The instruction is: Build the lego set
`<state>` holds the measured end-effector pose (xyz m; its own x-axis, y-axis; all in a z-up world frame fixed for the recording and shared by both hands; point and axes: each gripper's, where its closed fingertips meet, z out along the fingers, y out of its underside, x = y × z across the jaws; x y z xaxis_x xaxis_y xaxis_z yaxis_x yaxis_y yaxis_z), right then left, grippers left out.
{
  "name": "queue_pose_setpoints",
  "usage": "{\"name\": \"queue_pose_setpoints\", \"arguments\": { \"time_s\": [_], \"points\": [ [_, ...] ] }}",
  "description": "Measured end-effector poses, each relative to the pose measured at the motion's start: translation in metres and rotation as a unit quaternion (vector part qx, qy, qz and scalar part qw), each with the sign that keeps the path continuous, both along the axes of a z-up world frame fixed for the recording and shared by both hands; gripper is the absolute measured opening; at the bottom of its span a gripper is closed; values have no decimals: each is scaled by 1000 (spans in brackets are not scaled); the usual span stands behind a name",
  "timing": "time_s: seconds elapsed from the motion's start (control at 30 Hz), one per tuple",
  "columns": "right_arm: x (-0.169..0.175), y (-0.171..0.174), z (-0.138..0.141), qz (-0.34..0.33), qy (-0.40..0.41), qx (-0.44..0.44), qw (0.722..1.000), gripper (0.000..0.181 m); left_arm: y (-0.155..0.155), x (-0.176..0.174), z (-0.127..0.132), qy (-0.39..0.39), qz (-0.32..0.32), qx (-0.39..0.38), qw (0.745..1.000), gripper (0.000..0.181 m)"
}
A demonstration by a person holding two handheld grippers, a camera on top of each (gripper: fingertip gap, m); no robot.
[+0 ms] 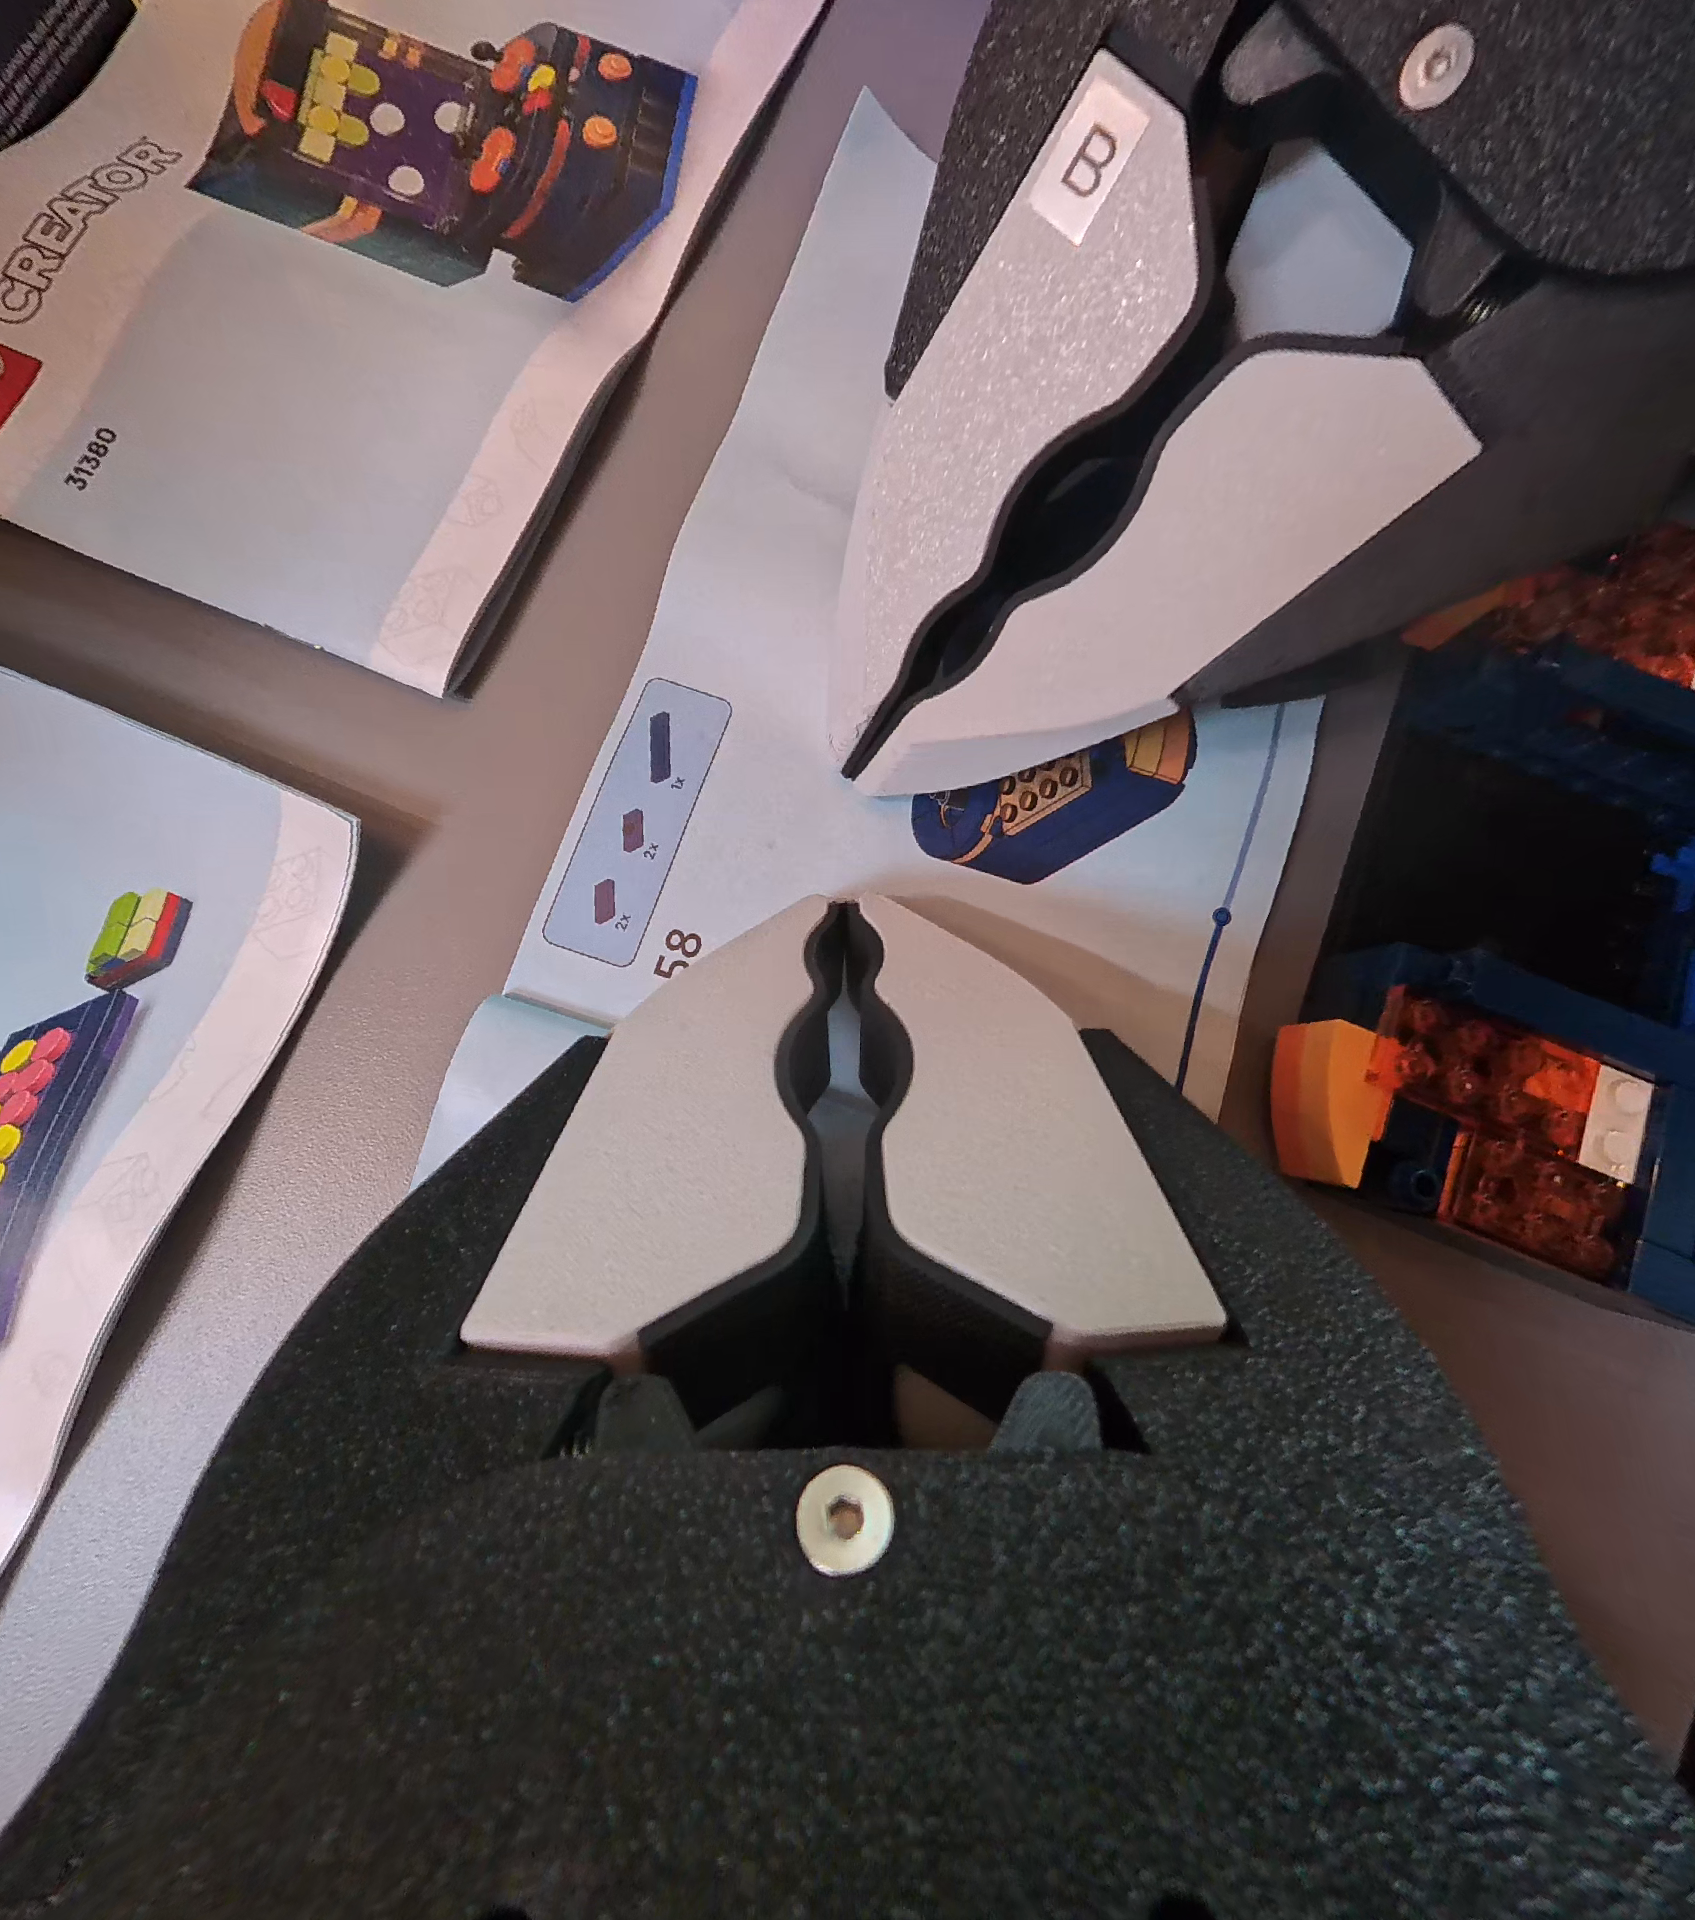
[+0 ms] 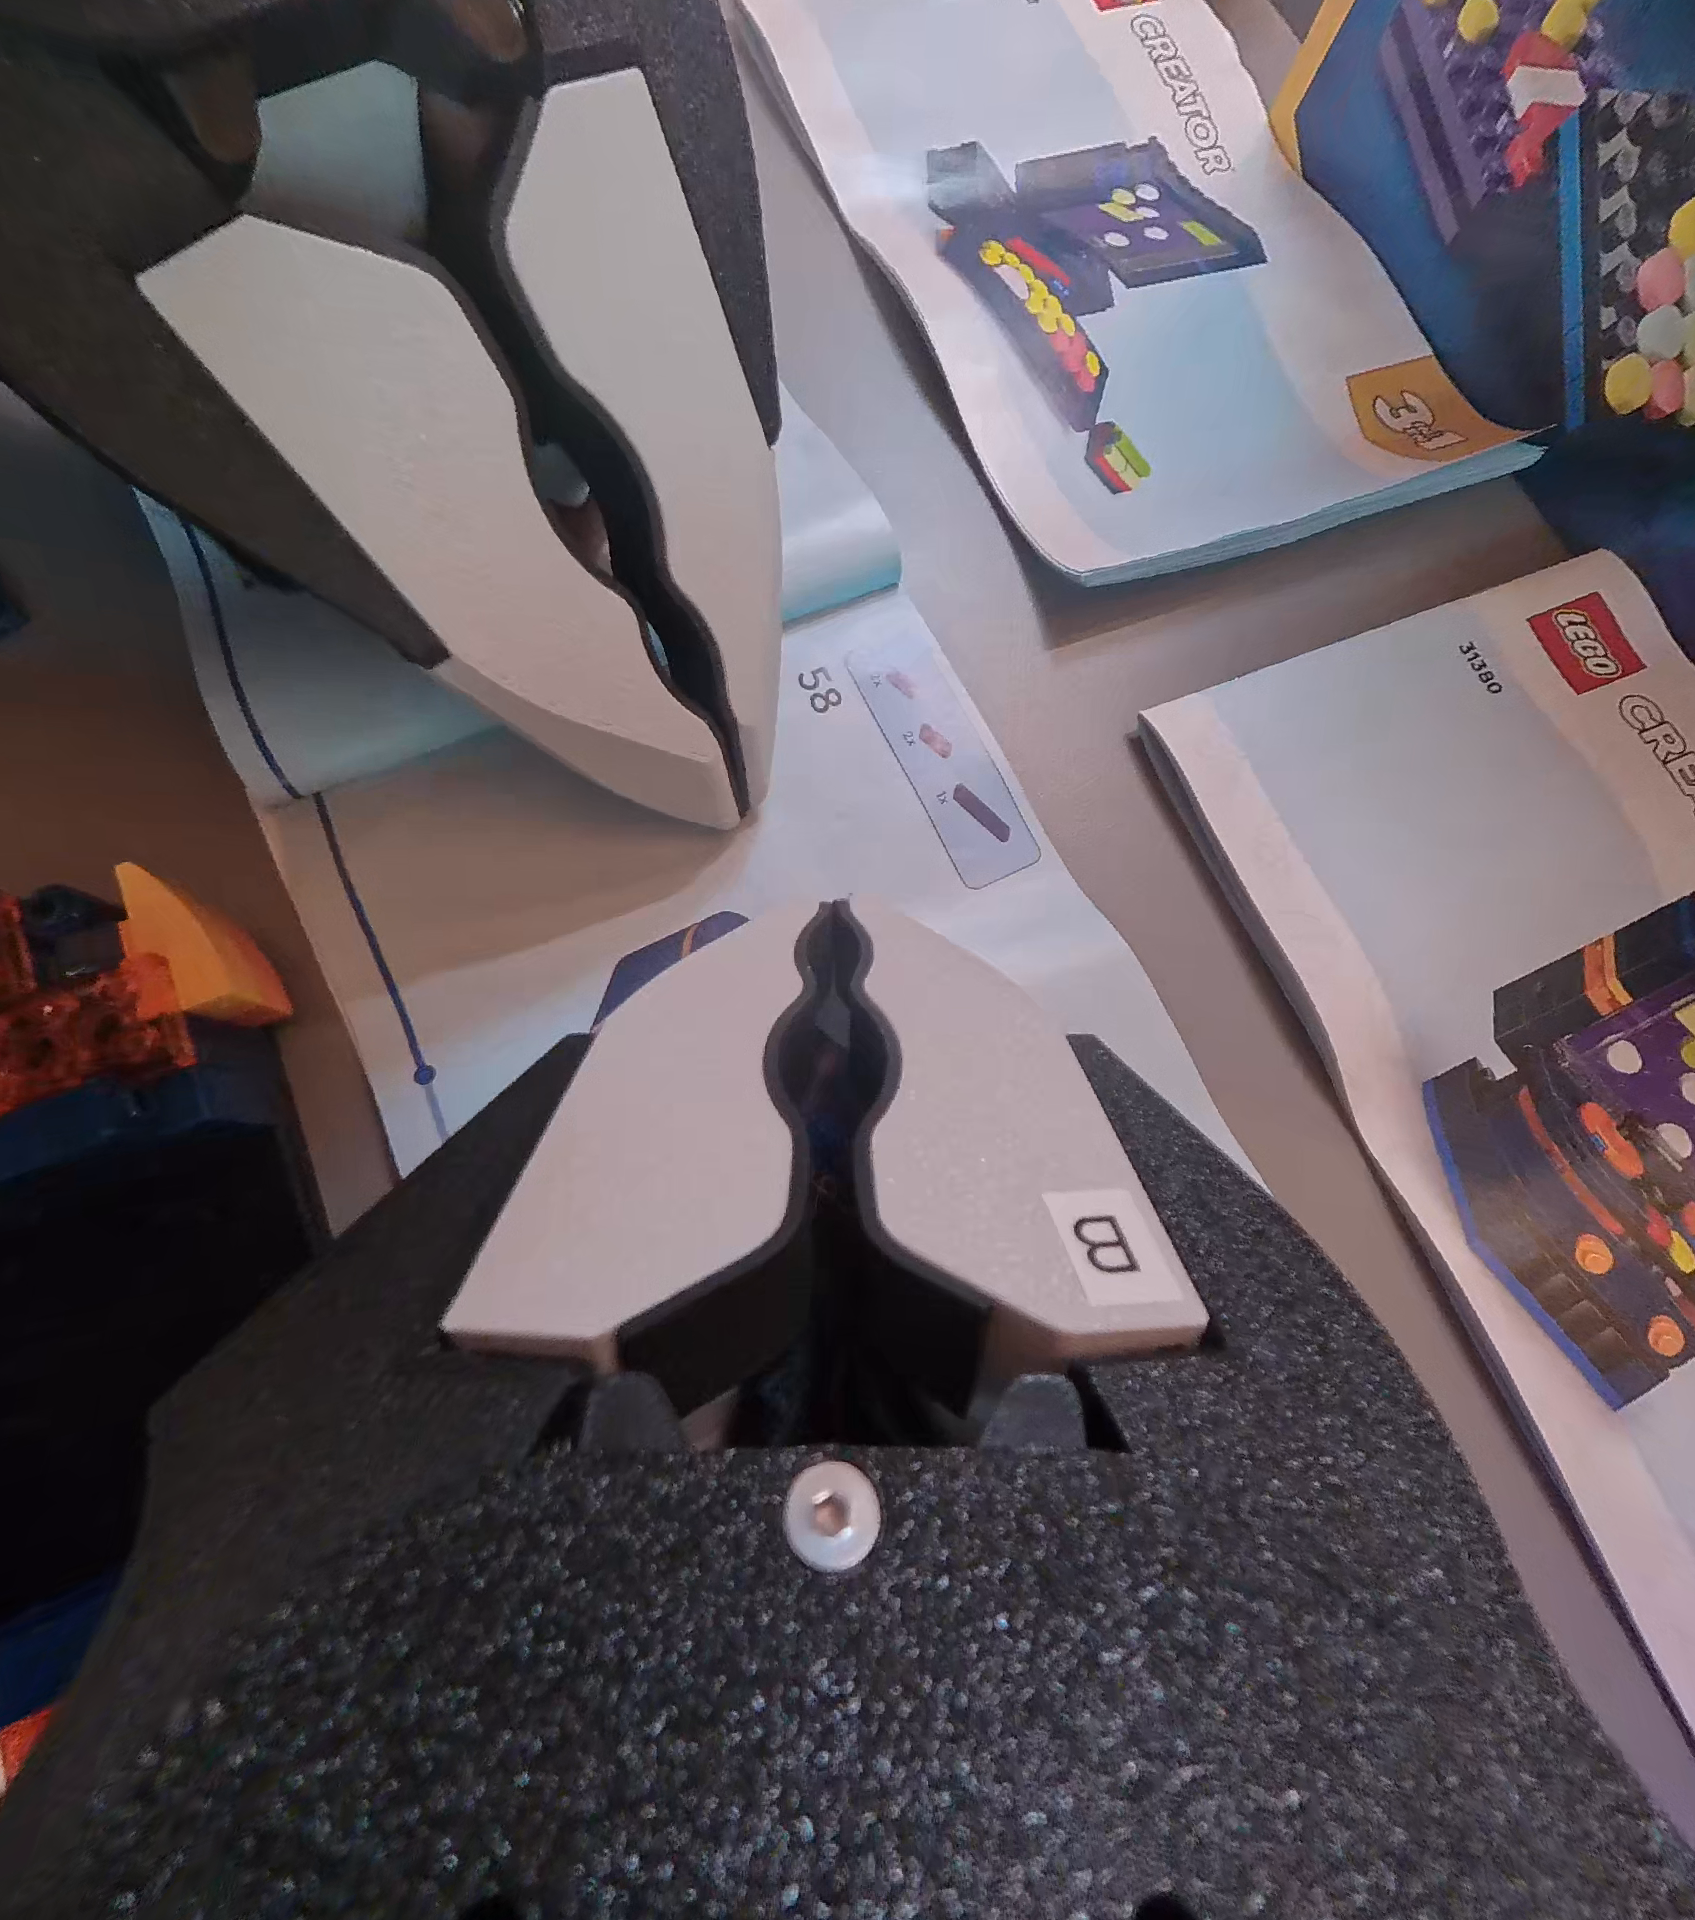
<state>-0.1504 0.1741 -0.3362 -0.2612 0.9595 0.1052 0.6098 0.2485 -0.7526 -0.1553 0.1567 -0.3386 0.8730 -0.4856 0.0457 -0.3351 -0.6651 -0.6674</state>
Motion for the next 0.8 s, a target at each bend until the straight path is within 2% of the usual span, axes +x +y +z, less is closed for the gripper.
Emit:
{"name": "queue_pose_setpoints", "arguments": {
  "time_s": [0.37, 0.43, 0.47, 0.5, 0.53, 0.6, 0.67, 0.73, 0.8],
  "points": [
    [0, 0, 0, 0, -1, -3, 1000, 0, 1, -1, -1, 25, -9, -1, 1000, 0],
    [0, 0, 0, 0, -1, -4, 1000, 0, -3, -14, 1, 76, 18, -18, 997, 0],
    [0, 0, 0, 0, -1, -3, 1000, 0, -10, -25, 12, 123, 36, -22, 992, 0],
    [0, 0, 0, 0, -1, -2, 1000, 0, -18, -35, 33, 159, 64, 0, 985, 24],
    [0, 0, 0, 0, -1, -1, 1000, 0, -28, -46, 58, 183, 105, 41, 977, 36],
    [0, 0, 1, 0, 0, 1, 1000, 0, -68, -78, 103, 214, 211, 112, 947, 50],
    [0, 0, 1, 0, 0, -1, 1000, 0, -133, -127, 120, 259, 347, 122, 893, 70],
    [0, 0, 1, 0, -1, -3, 1000, 0, -211, -168, 104, 312, 454, 72, 831, 71],
    [0, 0, 1, 0, -1, -4, 1000, 0, -277, -189, 65, 333, 508, -19, 794, 66]
  ]
}}
